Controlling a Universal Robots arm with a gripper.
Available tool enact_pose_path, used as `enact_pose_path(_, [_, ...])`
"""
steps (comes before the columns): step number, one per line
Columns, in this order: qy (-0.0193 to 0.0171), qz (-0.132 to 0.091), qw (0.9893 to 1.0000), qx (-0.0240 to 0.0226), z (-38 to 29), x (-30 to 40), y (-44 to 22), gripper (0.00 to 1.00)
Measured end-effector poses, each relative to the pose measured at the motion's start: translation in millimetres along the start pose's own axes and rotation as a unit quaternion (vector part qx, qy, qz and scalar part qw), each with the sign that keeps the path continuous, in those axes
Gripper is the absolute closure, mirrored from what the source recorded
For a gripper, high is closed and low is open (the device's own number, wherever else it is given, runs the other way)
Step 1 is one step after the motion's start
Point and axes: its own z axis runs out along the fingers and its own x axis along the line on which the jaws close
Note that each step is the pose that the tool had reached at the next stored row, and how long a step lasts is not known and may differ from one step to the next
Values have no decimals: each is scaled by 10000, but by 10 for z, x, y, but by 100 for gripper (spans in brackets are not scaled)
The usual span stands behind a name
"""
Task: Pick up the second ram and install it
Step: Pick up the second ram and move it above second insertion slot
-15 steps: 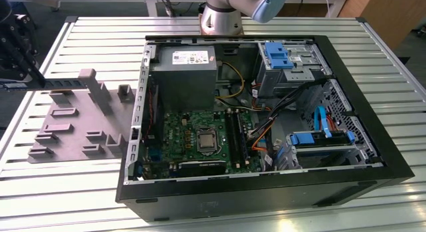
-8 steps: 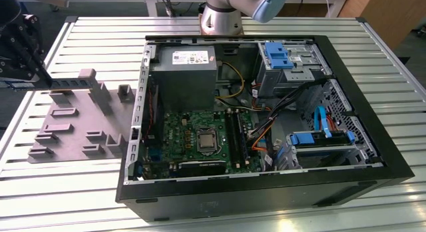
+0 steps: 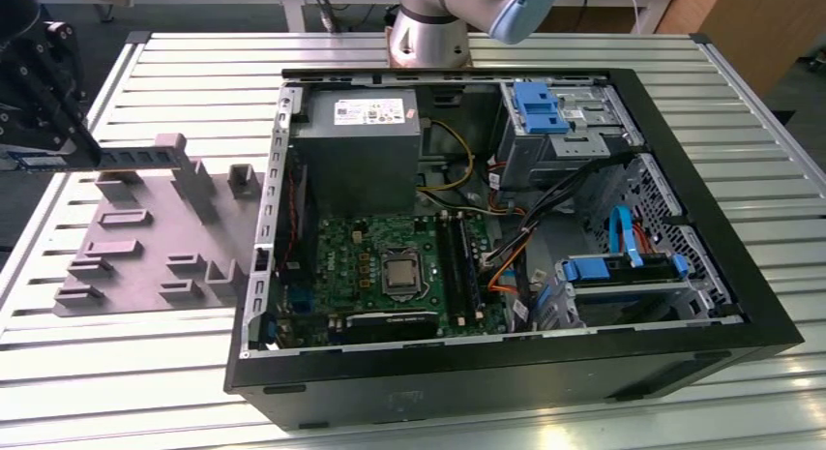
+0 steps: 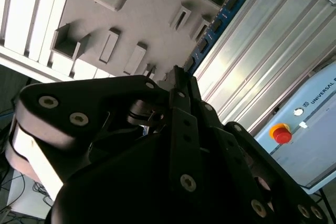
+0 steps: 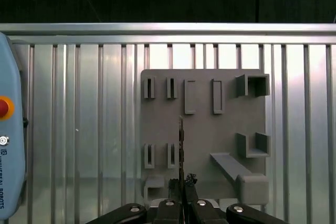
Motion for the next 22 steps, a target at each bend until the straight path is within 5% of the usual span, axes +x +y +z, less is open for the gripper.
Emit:
enact_pose_path(5, [0,-1,10000,0,-30,-1,-30,86])
enact_pose_path(22, [0,0,10000,-9,-36,-9,-443,86])
